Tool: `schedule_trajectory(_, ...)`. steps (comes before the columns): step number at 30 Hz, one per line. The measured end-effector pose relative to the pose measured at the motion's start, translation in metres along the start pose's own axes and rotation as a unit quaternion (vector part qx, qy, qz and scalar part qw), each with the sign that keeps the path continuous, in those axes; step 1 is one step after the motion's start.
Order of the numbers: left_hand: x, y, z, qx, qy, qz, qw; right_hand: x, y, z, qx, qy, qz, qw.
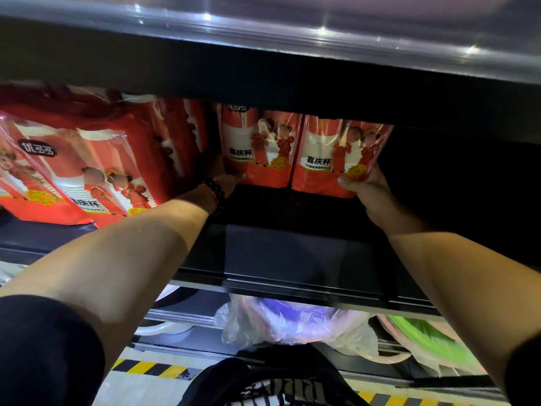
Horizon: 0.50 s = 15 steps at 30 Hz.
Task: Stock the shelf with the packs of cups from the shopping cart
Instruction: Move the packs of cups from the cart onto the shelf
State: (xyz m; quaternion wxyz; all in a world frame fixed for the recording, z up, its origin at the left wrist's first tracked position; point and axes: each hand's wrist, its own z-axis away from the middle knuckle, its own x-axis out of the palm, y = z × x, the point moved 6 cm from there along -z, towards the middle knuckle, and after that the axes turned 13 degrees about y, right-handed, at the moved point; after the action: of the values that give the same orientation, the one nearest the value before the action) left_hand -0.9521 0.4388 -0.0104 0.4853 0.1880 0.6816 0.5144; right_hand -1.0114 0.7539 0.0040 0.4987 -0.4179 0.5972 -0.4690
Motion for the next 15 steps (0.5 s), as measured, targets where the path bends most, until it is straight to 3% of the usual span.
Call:
schedule_trajectory(5, -0.008, 0.005, 0.017, -0.022, 0.059, -0.019, 0.998, -0.006, 0.001, 0.006, 0.018, 0.007, 0.031, 0.999)
schedule_trajectory(10, -0.018, 0.009, 0.050, -0.054, 0.098, -0.046, 0.993, -0.023, 0.007, 0.023, 0.065, 0.071, 0.131, 0.987)
schedule_trajectory(12, -0.023, 0.010, 0.068, -0.054, 0.082, -0.110, 0.989, -0.033, 0.003, 0.035, 0.019, 0.092, 0.247, 0.965)
schedule_trajectory(15, -0.024, 0.016, 0.105, 0.006, -0.012, -0.172, 0.985, -0.031, -0.002, 0.064, -0.023, 0.045, 0.344, 0.937)
